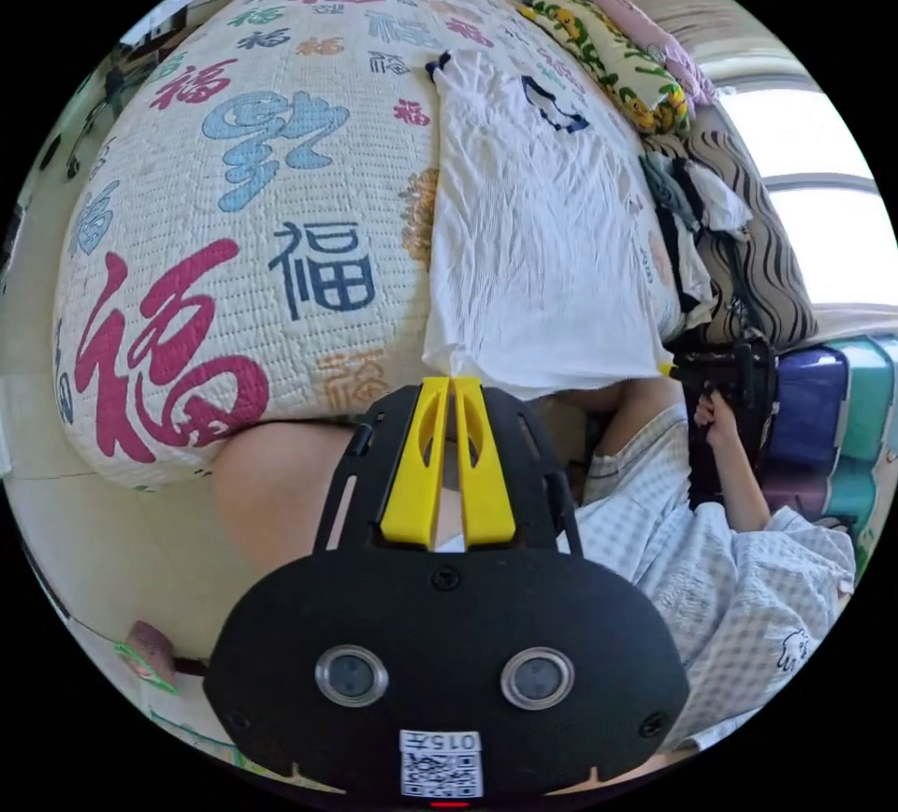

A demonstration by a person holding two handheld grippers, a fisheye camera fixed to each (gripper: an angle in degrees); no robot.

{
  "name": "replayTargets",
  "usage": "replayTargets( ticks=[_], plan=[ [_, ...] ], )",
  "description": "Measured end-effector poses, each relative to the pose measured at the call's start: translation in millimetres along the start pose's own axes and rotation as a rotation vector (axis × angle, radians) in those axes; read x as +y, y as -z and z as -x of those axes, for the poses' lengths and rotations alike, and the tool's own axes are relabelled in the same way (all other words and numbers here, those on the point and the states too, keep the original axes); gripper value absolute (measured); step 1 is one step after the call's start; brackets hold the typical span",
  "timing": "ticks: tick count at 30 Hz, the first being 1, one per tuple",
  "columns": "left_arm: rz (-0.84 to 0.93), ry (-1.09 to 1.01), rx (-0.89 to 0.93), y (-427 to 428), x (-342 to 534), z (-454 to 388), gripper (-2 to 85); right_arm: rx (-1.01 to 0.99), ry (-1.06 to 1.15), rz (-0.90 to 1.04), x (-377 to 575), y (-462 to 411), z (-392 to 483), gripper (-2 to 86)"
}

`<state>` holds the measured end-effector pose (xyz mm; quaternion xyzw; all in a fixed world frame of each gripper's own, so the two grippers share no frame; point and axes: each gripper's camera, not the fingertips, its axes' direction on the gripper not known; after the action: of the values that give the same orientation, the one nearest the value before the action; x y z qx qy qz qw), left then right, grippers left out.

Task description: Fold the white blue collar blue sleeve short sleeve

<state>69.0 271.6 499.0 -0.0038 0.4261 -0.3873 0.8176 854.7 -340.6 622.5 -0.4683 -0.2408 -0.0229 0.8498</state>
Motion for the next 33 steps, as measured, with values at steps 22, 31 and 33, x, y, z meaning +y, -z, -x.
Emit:
replayTargets(
  ticks=[22, 31, 33],
  plan=[
    [-0.47, -0.032, 0.126, 100, -127, 37, 9.2, -0.135, 0.324, -0.214, -137, 143, 172, 5.9],
    [-0.474, 0.163, 0.281, 25, -258, 123, 8.9, -0.076, 0.519, -0.05, -327, 91, 358, 6.7],
    [-0.46, 0.145, 0.291, 9, -278, 133, 9.0, -0.047, 0.524, 0.002, -361, 72, 386, 6.9]
  ],
)
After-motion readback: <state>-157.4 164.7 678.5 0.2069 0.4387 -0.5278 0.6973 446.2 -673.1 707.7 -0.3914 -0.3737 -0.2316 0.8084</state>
